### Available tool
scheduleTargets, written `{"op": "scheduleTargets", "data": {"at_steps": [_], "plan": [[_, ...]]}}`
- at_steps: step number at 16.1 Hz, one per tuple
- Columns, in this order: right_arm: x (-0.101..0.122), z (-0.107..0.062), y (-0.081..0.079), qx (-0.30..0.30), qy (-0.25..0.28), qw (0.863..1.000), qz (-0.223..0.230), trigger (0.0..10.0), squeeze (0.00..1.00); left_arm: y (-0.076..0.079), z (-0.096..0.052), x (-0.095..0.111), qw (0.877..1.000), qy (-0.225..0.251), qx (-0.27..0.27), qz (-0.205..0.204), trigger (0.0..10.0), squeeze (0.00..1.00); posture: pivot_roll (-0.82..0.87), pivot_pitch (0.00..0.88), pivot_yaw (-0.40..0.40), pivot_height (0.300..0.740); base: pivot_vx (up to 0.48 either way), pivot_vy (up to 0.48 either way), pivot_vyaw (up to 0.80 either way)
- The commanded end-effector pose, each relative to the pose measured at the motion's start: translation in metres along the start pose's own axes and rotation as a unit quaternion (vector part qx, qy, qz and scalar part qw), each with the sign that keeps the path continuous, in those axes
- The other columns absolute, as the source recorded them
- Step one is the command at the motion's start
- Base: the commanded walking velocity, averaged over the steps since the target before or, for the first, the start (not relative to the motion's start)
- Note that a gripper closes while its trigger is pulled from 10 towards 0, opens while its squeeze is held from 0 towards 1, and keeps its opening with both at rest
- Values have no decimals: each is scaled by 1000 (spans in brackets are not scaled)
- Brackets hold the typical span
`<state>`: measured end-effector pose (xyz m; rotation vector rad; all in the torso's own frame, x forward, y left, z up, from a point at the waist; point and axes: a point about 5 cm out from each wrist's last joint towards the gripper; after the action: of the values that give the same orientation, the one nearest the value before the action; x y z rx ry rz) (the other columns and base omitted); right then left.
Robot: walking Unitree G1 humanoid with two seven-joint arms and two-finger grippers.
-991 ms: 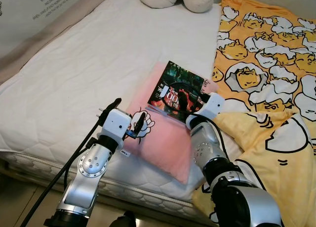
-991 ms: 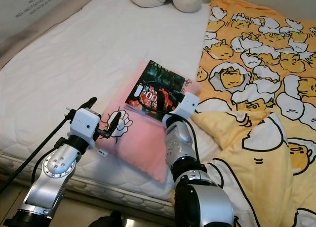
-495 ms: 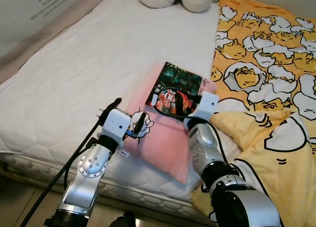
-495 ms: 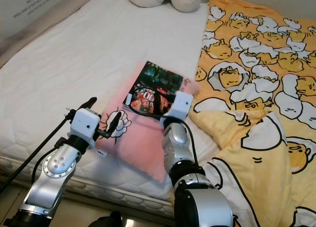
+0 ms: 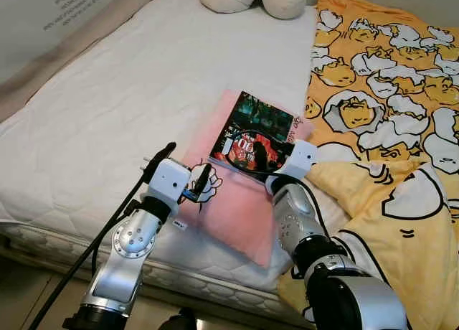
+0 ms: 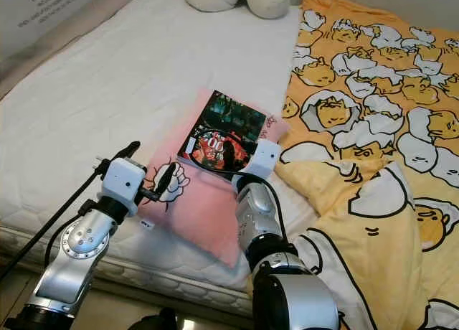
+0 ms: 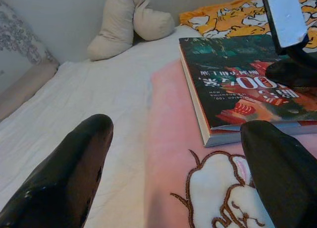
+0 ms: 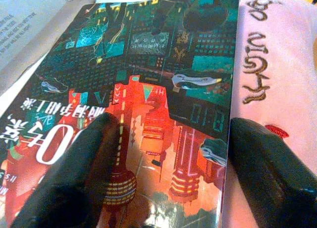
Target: Clean up the room
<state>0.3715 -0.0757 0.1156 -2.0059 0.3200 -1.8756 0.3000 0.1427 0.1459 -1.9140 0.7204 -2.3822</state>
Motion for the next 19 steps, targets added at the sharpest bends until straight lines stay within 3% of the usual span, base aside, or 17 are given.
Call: {"op": "scheduleTargets", "data": {"at_steps": [1,5,9,10,14,17,19], "plan": [[-16,-3,-13,15,-42,998,33,0,0,1,-1,-2,1000,-2,-3,5,10000,0,304,208,-54,740,0,0,0],[-17,-2,-13,16,-58,996,70,0,0,2,0,-2,1000,-1,-4,7,10000,0,298,210,-55,740,0,0,0],[-21,-2,-7,3,-77,986,145,0,0,4,1,-2,1000,-1,-5,7,10000,0,292,212,-56,740,0,0,0],[-18,-1,-9,9,-73,988,139,0,0,4,1,-2,1000,0,-6,8,10000,0,293,210,-56,740,0,0,0],[0,3,-11,34,-19,999,23,0,0,5,4,-1,1000,2,-6,8,10000,0,291,196,-54,740,0,0,0],[8,5,-15,45,-8,999,27,0,0,5,6,-1,1000,4,-5,8,10000,0,290,176,-57,740,0,0,0],[15,5,-15,42,14,999,6,0,0,8,10,0,1000,8,-6,7,10000,0,283,158,-67,740,0,0,0]]}}
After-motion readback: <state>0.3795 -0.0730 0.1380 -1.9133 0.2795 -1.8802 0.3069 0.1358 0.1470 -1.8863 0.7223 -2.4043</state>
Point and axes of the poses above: a point about 5 cm out from each wrist's last joint towards the gripper, its own z axis pointing out of the wrist towards the gripper, its own x axis along the axis of the wrist's last joint, y = z × x, and after that the axes turned 4 degrees about -z, right-handed
